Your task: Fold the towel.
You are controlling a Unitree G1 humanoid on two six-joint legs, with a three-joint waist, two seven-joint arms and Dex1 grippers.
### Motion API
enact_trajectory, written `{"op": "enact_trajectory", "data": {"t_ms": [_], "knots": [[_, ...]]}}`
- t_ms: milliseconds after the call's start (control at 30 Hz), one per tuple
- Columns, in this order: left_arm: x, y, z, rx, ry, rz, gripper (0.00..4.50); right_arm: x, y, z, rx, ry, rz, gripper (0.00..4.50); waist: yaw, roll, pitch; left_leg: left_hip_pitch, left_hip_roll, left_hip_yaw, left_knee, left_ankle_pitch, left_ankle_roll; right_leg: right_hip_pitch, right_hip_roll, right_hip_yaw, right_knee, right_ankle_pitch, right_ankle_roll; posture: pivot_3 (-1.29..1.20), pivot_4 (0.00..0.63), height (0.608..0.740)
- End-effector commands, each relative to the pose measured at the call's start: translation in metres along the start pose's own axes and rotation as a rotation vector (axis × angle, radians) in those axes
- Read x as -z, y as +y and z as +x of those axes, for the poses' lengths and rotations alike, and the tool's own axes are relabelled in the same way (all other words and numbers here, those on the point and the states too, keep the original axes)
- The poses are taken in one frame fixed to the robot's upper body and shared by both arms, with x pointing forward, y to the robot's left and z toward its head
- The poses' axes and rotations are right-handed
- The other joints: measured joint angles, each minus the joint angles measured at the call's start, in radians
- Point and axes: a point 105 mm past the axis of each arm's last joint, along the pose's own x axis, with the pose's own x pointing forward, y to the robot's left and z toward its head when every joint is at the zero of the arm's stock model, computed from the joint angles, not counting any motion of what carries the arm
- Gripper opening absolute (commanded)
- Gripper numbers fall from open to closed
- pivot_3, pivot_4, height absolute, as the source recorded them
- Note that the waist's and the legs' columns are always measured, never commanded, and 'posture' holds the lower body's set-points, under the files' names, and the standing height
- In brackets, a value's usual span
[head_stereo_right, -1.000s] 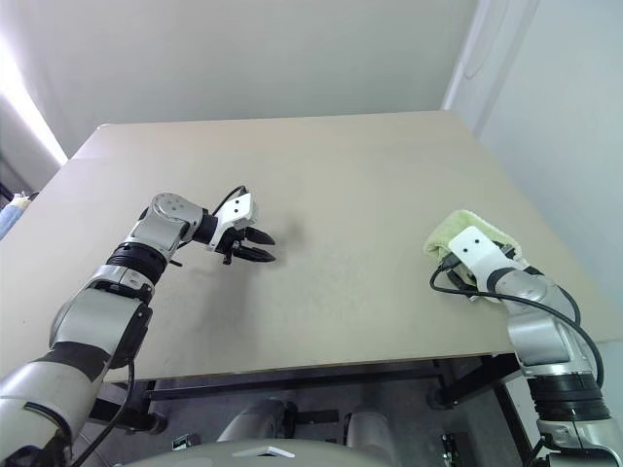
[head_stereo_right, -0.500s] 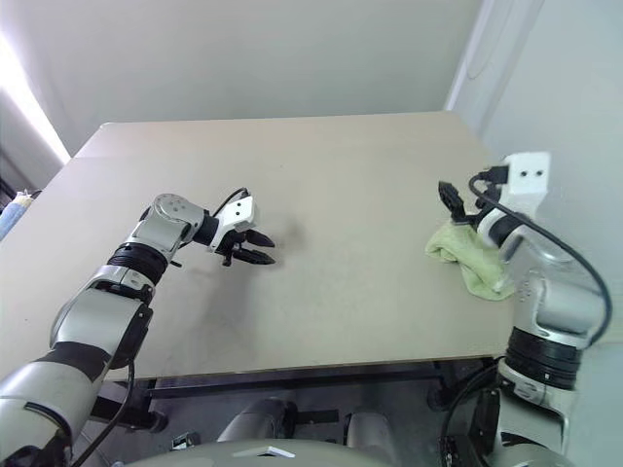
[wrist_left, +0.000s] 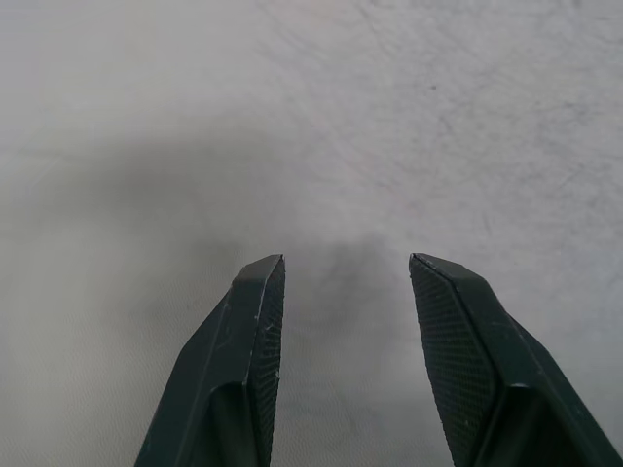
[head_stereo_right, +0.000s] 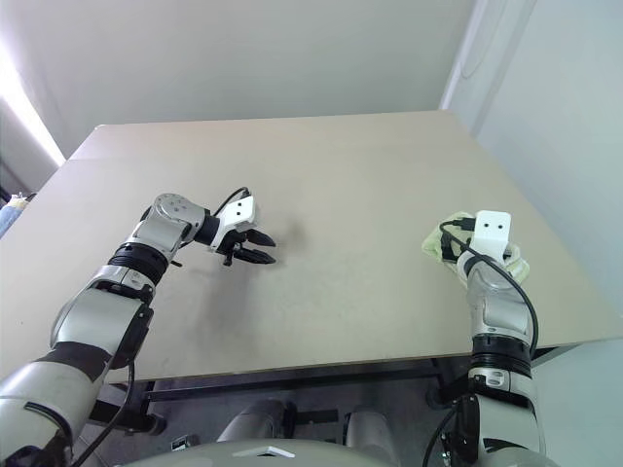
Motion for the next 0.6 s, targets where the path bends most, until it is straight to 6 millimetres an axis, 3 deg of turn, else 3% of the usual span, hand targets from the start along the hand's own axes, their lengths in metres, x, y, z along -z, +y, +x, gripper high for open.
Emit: {"op": "enact_trajectory", "data": {"t_ms": [33, 133, 300, 467, 600], "knots": [[-0.013, 0.007, -0.007, -0.028, -0.021, 0.049, 2.16, 0.02, 0.005, 0.0, -0.011, 0.061, 0.007, 4.49, 0.0, 0.0, 0.0, 0.004, 0.0, 0.0, 0.0, 0.0, 0.0, 0.003, 0.0, 0.0, 0.0, 0.0, 0.0, 0.0, 0.0, 0.694], [-0.013, 0.007, -0.007, -0.032, -0.019, 0.05, 2.16, 0.008, 0.003, -0.001, -0.029, 0.02, 0.01, 4.49, 0.001, 0.0, 0.0, 0.004, 0.0, -0.001, 0.0, -0.002, -0.002, 0.004, 0.0, 0.0, 0.0, -0.002, -0.004, 0.0, 0.0, 0.694], [-0.013, 0.007, -0.008, -0.032, -0.023, 0.048, 2.16, -0.042, -0.019, -0.009, -0.004, -0.149, 0.105, 4.49, 0.002, 0.001, 0.0, 0.003, 0.0, -0.001, 0.0, -0.001, -0.001, 0.002, 0.0, 0.001, 0.0, -0.002, -0.004, 0.0, 0.0, 0.694], [-0.022, 0.011, -0.012, -0.051, -0.096, -0.003, 2.16, -0.095, -0.026, -0.036, -0.115, -0.335, 0.158, 4.49, 0.003, 0.001, 0.001, 0.0, -0.001, 0.0, -0.003, 0.0, 0.0, 0.0, -0.001, 0.001, 0.0, 0.0, 0.0, 0.0, 0.0, 0.694], [-0.031, 0.014, -0.017, -0.071, -0.188, -0.022, 2.16, -0.114, -0.012, -0.067, -0.328, -0.388, 0.134, 4.49, 0.003, 0.001, 0.001, -0.002, 0.0, 0.0, -0.003, -0.001, 0.001, -0.001, -0.001, 0.001, -0.001, 0.0, 0.0, 0.0, 0.0, 0.694]]}}
